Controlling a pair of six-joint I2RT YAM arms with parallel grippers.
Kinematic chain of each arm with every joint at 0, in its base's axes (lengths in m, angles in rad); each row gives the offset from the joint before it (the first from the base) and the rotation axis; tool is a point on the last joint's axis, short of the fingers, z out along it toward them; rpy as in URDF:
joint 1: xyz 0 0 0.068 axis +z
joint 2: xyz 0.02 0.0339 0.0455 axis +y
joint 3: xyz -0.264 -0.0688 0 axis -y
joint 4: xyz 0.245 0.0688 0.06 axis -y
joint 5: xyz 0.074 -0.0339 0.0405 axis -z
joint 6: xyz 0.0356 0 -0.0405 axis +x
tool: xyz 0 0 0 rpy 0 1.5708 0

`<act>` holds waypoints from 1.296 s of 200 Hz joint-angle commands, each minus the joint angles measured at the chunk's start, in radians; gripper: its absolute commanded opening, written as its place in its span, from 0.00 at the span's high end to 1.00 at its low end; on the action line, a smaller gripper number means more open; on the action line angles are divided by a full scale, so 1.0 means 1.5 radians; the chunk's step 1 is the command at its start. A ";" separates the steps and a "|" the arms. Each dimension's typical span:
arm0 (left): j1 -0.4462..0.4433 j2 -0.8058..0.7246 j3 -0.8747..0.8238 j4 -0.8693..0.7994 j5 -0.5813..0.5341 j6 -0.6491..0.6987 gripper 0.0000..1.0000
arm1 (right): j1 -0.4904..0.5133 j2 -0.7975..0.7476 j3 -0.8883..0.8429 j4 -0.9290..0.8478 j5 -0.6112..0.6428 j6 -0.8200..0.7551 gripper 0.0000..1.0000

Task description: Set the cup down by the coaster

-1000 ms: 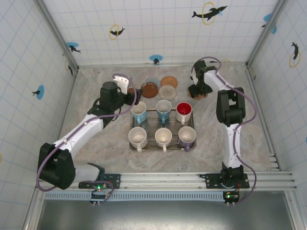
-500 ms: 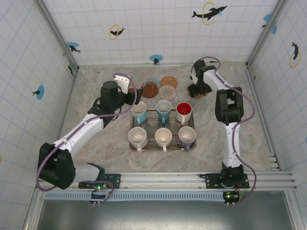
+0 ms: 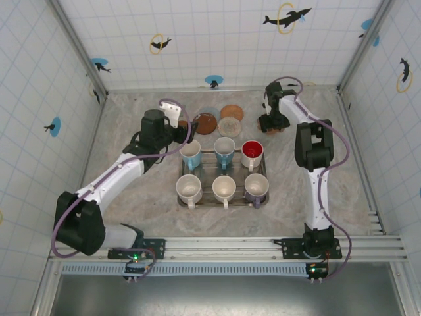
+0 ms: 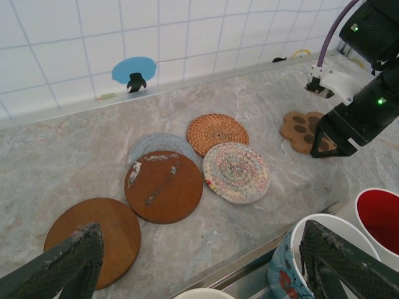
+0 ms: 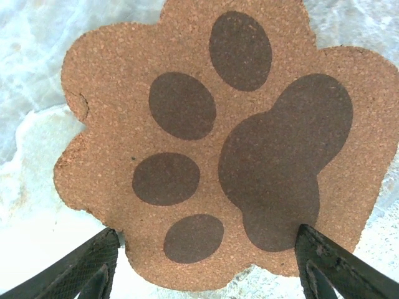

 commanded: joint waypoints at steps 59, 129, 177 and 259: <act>-0.004 -0.006 0.002 -0.018 -0.028 0.023 0.17 | 0.009 -0.046 -0.108 0.049 0.039 0.198 0.29; -0.004 -0.019 -0.006 -0.030 -0.018 0.016 0.18 | 0.034 -0.089 -0.175 0.122 0.075 0.332 0.29; -0.005 -0.032 -0.010 -0.035 -0.015 0.016 0.18 | 0.041 -0.092 -0.181 0.153 0.100 0.422 0.29; -0.004 -0.060 -0.019 -0.037 -0.008 0.014 0.17 | 0.041 -0.089 -0.149 0.186 0.110 0.538 0.29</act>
